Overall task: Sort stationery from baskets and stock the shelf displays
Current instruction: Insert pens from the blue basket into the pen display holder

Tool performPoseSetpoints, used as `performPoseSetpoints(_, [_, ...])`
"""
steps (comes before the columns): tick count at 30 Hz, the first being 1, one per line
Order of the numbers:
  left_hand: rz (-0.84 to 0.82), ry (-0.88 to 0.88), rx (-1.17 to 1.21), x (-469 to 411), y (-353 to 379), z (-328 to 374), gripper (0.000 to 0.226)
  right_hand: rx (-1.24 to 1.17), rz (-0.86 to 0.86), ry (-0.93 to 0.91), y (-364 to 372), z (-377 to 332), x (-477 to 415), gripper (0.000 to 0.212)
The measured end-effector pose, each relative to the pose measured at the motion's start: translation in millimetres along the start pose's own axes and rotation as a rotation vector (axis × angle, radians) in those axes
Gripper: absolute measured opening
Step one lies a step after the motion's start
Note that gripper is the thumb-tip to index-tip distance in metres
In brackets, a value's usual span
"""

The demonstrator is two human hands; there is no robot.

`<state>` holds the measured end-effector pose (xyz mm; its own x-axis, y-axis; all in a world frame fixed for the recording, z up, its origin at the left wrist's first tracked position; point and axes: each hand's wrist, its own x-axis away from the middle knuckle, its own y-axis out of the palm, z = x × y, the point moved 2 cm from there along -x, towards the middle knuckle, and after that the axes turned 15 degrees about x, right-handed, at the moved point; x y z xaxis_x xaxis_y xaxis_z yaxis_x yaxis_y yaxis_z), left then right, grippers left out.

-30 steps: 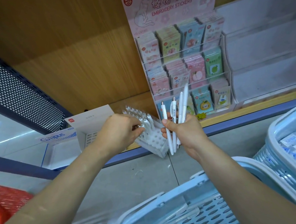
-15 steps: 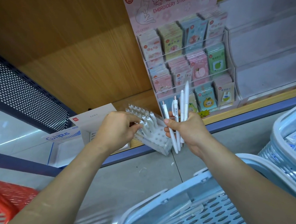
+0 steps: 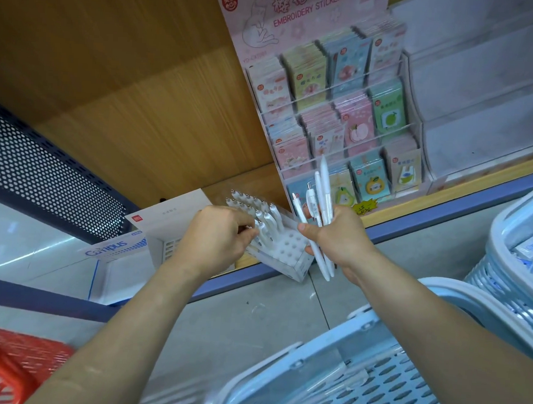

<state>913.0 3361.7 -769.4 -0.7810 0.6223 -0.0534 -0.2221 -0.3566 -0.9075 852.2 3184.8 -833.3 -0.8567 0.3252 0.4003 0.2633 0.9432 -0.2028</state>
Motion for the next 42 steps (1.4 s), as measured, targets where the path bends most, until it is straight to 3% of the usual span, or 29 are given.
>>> performPoseSetpoints(7, [-0.005, -0.074, 0.018, 4.8, 13.8, -8.0, 0.017, 0.09, -0.117, 0.039, 5.3, 4.4, -4.2, 0.02])
performPoseSetpoints(12, [-0.062, -0.143, -0.077, 3.6, 15.8, -11.4, 0.031, 0.138, -0.142, 0.061, 6.7, 5.8, -4.7, 0.017])
performPoseSetpoints(16, [0.055, -0.226, -0.01, 3.6, 17.0, -10.7, 0.023, 0.152, -0.133, 0.071, 6.5, 5.3, -4.2, 0.016])
performPoseSetpoints(27, [0.036, -0.287, -0.079, 3.4, 21.3, -11.7, 0.026, 0.105, -0.112, 0.075, 5.0, 7.3, -4.2, 0.013])
performPoseSetpoints(33, [0.163, -0.25, -0.024, -6.8, 18.4, 4.0, 0.032, 0.072, -0.118, 0.063, 4.4, 6.2, -4.8, 0.013])
performPoseSetpoints(38, [0.103, -0.38, -0.104, -22.1, 26.2, 8.8, 0.046, 0.027, -0.15, 0.062, 6.4, 4.0, -2.0, 0.012])
performPoseSetpoints(42, [0.083, -0.425, -0.083, -28.9, 27.9, 10.8, 0.029, -0.046, -0.187, 0.073, 6.1, 1.7, 0.0, 0.012])
